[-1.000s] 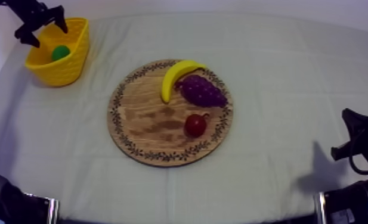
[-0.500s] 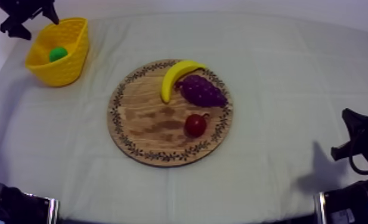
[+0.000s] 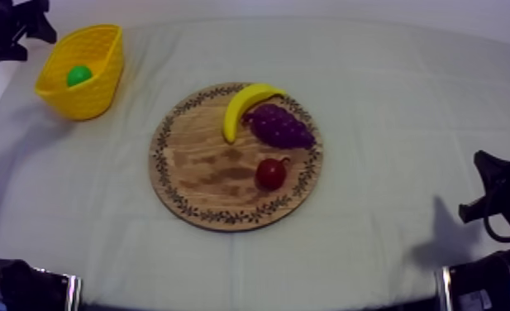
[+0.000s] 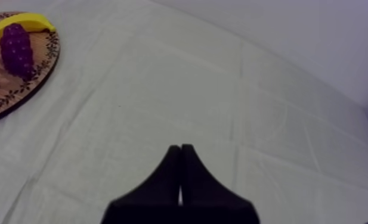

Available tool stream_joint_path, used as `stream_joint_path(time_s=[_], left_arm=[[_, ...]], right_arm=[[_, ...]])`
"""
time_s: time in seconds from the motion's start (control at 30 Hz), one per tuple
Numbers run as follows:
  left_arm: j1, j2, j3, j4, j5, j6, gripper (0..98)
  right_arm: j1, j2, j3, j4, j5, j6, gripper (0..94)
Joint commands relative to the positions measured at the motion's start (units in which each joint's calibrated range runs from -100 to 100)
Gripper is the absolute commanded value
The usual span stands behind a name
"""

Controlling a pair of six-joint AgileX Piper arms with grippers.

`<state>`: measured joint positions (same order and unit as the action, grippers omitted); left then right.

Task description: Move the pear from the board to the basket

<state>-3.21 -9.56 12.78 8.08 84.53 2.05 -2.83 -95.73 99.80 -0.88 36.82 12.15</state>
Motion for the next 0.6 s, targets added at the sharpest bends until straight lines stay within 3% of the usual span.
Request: stream_joint_path(time_s=[0.0,0.37,0.57], left_arm=[[0.1,-5.0,5.8,-0.05,-4.0,-0.1,54.1],[1.0,-19.7,21.9,0.00,-15.1,0.2,38.1],[1.2,-26.3,30.4,0.27,-20.4,-0.8,23.1]], right_arm=[[0.0,0.0,0.0,0.0,0.0,0.0,0.2],[0.0,0.0,0.0,0.0,0.0,0.0,0.2],[0.0,0.0,0.0,0.0,0.0,0.0,0.2]])
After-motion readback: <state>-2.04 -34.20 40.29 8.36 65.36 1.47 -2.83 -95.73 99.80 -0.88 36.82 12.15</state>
